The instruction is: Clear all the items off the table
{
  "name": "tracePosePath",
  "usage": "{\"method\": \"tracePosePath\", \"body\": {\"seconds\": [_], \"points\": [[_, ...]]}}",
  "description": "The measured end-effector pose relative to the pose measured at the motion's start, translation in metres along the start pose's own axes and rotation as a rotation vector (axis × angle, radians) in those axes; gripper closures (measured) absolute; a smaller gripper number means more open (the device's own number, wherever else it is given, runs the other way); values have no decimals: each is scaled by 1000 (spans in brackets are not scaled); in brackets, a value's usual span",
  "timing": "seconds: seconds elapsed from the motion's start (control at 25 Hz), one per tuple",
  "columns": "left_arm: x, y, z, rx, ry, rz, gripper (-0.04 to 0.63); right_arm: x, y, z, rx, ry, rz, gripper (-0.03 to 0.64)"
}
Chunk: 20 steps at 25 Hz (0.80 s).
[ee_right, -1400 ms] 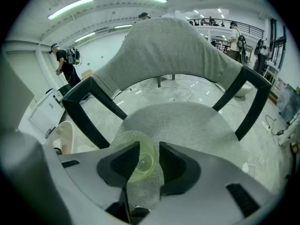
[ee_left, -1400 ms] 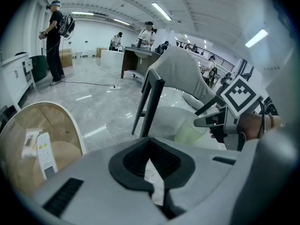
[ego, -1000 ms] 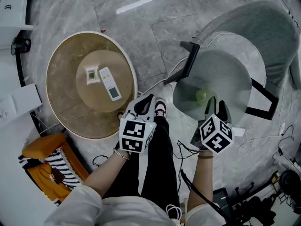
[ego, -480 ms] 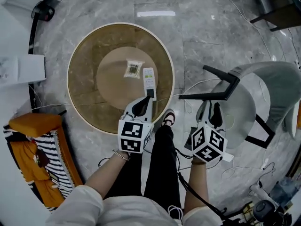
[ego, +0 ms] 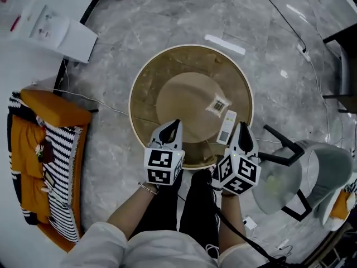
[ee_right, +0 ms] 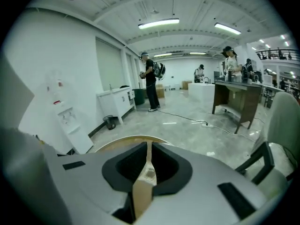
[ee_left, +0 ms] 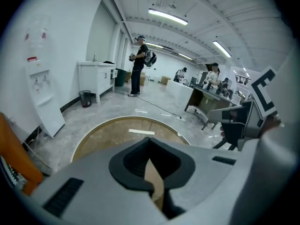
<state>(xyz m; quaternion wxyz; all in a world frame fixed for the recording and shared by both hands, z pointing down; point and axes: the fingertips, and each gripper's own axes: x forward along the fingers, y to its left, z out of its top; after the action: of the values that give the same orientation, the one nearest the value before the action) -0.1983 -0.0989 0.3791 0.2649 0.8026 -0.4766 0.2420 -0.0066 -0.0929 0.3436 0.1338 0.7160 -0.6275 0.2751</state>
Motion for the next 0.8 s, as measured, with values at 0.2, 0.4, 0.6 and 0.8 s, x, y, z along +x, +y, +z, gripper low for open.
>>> {"method": "tracePosePath", "body": {"seconds": [0.2,0.4,0.6,0.8], "points": [[-16,41,-5,-66,-18,61,594,10,45,-2,-27,18,68,581],[-19,66,-17,-97,-6,89,594,18,64,-15,-40,48,89,585],[-9,69,-28,-95,15,82,594,28,54,-38,-38,112,74,584],[10,61,-45,-94,53,53,594,40,27,-72,-27,188,27,564]]}}
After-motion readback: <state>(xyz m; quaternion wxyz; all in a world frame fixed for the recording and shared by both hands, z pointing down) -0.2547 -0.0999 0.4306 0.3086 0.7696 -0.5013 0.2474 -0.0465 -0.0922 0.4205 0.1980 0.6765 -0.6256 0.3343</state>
